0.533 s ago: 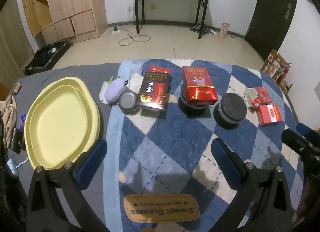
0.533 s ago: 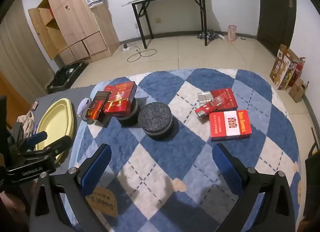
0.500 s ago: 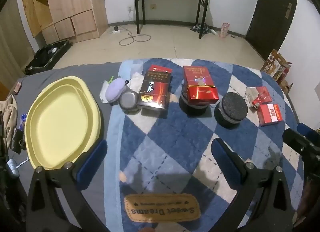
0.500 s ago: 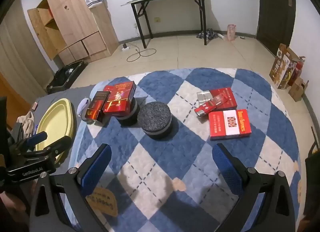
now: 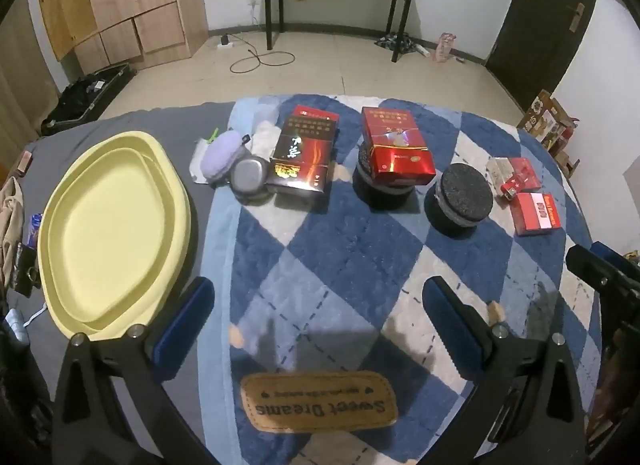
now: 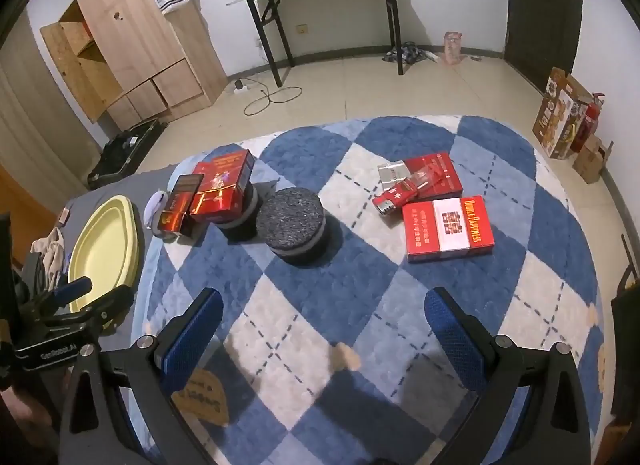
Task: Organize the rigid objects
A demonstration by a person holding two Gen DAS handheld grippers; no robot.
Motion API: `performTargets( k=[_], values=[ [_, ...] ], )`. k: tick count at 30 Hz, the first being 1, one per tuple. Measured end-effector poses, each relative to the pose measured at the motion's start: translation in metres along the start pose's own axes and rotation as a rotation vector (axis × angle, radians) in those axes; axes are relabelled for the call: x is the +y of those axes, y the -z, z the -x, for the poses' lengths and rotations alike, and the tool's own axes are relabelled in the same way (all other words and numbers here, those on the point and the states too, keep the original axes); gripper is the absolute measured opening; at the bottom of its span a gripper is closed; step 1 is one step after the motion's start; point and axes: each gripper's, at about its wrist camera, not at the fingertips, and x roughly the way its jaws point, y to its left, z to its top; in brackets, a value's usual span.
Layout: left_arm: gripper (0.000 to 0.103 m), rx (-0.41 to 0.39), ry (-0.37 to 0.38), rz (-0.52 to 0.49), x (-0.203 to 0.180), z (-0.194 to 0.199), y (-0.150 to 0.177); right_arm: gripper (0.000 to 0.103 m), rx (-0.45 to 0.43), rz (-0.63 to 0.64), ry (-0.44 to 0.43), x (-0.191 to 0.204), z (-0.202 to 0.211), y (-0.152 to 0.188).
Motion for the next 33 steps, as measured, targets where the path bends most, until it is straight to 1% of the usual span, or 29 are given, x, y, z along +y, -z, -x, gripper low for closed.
performTargets(
  k=[6, 13, 24, 33],
  values=[
    [0.103, -0.002, -0.013, 0.0, -0.002, 0.0, -0.001, 0.103, 0.014, -0.007, 0.006, -0.004, -0.002, 0.002],
    [0.103, 0.017, -0.007, 0.01, -0.001, -0.001, 0.0, 0.103, 0.038, -0.016, 0.017, -0.006, -0.004, 0.003],
    [0.103, 0.016, -0.005, 0.02, 0.006, 0.003, 0.0, 0.103, 0.042, 0.002, 0.031, -0.002, -0.007, 0.002],
    [0.103, 0.024, 0.001, 0.017, 0.008, 0.002, 0.0, 0.103, 0.067, 0.0, 0.042, -0.004, -0.014, 0.001]
  ],
)
